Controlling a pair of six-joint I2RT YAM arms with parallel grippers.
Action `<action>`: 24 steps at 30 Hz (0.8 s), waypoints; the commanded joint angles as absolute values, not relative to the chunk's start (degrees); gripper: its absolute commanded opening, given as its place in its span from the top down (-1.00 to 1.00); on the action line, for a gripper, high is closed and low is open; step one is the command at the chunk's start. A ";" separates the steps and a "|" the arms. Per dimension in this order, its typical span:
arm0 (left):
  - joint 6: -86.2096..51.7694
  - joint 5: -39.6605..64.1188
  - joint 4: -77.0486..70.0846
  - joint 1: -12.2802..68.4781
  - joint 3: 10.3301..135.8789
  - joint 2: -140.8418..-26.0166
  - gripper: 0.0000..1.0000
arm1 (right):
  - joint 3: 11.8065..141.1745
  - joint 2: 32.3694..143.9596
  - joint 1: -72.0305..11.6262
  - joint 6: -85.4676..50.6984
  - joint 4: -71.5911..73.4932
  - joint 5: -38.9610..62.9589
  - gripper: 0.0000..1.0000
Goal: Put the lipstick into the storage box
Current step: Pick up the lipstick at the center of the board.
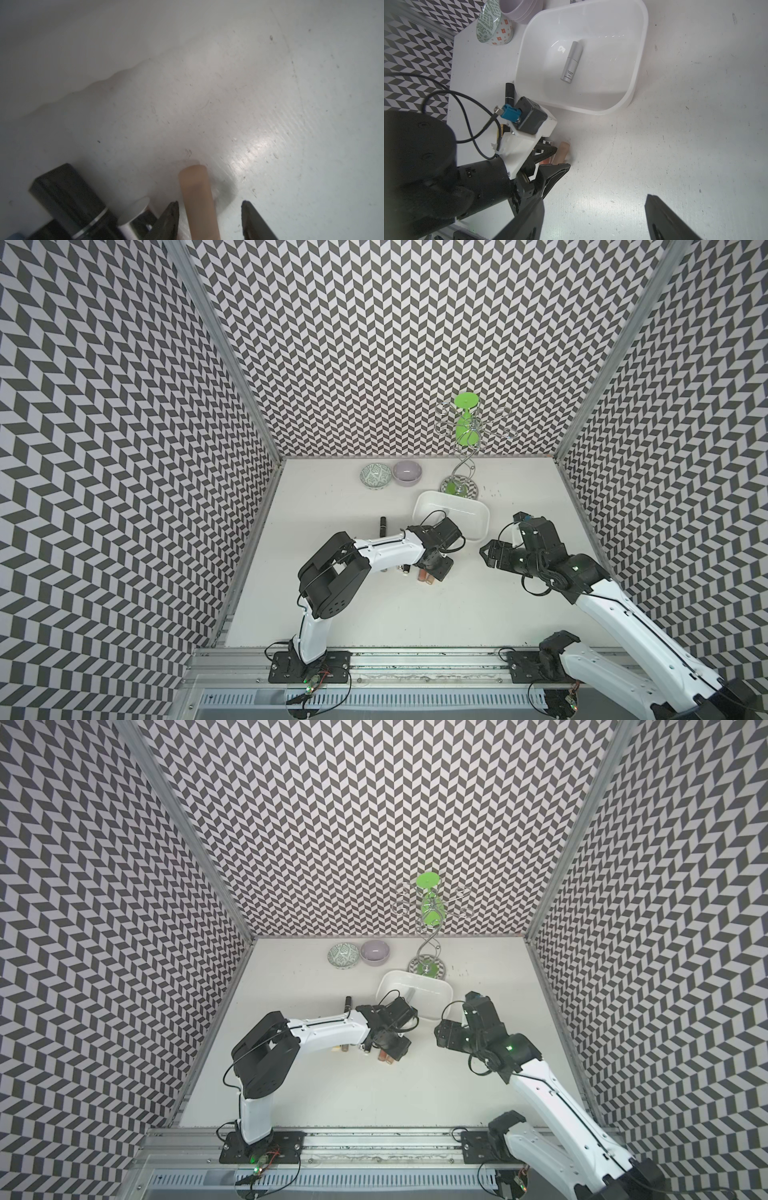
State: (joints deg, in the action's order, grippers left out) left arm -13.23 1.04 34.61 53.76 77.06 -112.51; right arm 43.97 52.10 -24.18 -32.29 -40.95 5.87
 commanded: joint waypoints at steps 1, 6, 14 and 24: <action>-12.04 -0.08 36.29 54.23 78.67 -113.47 -0.04 | 43.20 50.98 -23.76 -32.77 -39.93 6.16 -0.62; -12.04 0.47 36.44 54.35 77.07 -113.09 -0.01 | 42.98 50.67 -23.77 -33.44 -39.64 6.38 -0.62; -12.83 0.92 35.84 56.02 72.65 -111.81 0.05 | 42.01 49.83 -23.80 -34.76 -38.83 7.19 -0.61; -14.46 0.98 34.61 56.78 67.59 -109.61 0.31 | 42.44 50.16 -23.73 -34.72 -38.15 8.59 -0.60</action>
State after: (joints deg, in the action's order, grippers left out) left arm -13.54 0.10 32.29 56.27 69.82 -108.90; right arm 42.41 50.63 -24.16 -34.20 -40.49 7.70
